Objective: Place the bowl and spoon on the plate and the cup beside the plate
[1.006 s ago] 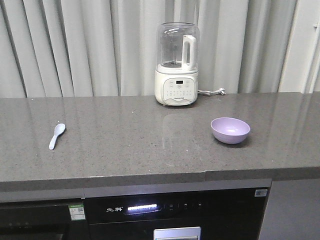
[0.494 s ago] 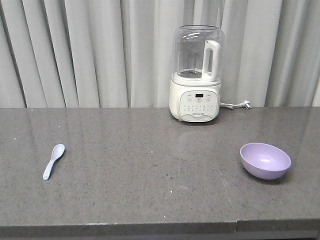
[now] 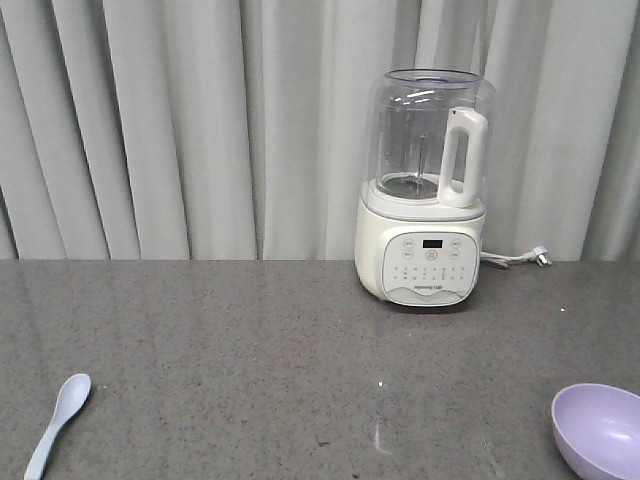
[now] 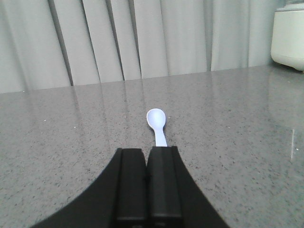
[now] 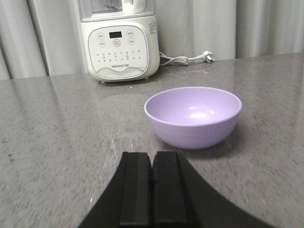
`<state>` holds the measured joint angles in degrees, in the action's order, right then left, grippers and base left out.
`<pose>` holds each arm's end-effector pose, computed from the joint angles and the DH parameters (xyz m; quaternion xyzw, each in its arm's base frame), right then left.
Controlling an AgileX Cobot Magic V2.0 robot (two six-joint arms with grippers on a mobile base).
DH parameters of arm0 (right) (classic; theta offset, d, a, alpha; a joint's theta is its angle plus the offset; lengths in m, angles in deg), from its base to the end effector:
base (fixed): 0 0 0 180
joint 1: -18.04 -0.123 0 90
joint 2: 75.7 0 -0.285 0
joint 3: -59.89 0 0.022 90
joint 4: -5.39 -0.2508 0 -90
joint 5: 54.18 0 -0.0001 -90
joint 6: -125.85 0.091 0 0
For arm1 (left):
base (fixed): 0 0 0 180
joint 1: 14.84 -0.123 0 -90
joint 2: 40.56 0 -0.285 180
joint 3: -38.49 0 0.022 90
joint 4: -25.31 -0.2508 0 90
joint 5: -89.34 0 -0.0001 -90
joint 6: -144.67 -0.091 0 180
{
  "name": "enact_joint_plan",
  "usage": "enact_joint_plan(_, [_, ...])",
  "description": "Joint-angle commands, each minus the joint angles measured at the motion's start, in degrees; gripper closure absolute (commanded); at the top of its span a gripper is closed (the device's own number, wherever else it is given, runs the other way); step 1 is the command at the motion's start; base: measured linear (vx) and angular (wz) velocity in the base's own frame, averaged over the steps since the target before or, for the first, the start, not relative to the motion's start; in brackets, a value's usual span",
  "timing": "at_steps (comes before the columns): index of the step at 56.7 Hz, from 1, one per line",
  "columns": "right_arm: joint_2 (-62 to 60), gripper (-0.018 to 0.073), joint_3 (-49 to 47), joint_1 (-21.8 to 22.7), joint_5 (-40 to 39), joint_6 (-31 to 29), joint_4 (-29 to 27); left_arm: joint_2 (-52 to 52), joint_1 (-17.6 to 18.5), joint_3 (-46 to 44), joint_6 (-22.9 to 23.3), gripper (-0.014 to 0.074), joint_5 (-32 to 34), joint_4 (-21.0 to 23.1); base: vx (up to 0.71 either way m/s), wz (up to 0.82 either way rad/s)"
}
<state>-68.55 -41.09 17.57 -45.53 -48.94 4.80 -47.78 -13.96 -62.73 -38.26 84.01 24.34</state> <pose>0.0567 0.0006 0.1894 0.0337 0.7354 0.0375 0.6757 0.0569 -0.0007 0.1960 0.0293 0.7147 0.0190 0.6986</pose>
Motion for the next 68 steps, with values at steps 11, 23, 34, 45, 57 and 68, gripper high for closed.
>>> enact_joint_plan(11, [-0.2, 0.0568, 0.2, 0.4, -4.9, -0.2, 0.6, 0.9, 0.0, -1.5, 0.2, 0.0600, 4.5, 0.5, 0.21, -0.02])
enact_joint_plan(23, [-0.2, 0.0568, 0.2, 0.4, -4.9, -0.2, 0.6, 0.9, 0.0, -1.5, 0.2, 0.0600, 4.5, 0.5, 0.07, -0.02])
enact_joint_plan(34, [-0.2, 0.0568, 0.2, 0.4, -4.9, -0.2, 0.6, 0.9, 0.0, -1.5, 0.2, 0.0600, 4.5, 0.5, 0.01, 0.00])
enact_joint_plan(45, [-0.2, 0.0568, 0.2, 0.4, -5.0, -0.2, 0.6, 0.9, 0.0, -1.5, 0.2, 0.0600, 4.5, 0.5, 0.00, 0.00])
enact_joint_plan(57, [-0.2, 0.0568, 0.2, 0.4, -7.3, -0.2, 0.6, 0.9, 0.0, -1.5, 0.2, 0.0600, 4.5, 0.5, 0.00, 0.00])
enact_joint_plan(68, [-0.2, 0.0568, -2.1, 0.4, -15.7, -0.2, -1.1, 0.9, 0.0, -2.2, 2.4, 0.0600, 15.8, 0.6, 0.00, 0.00])
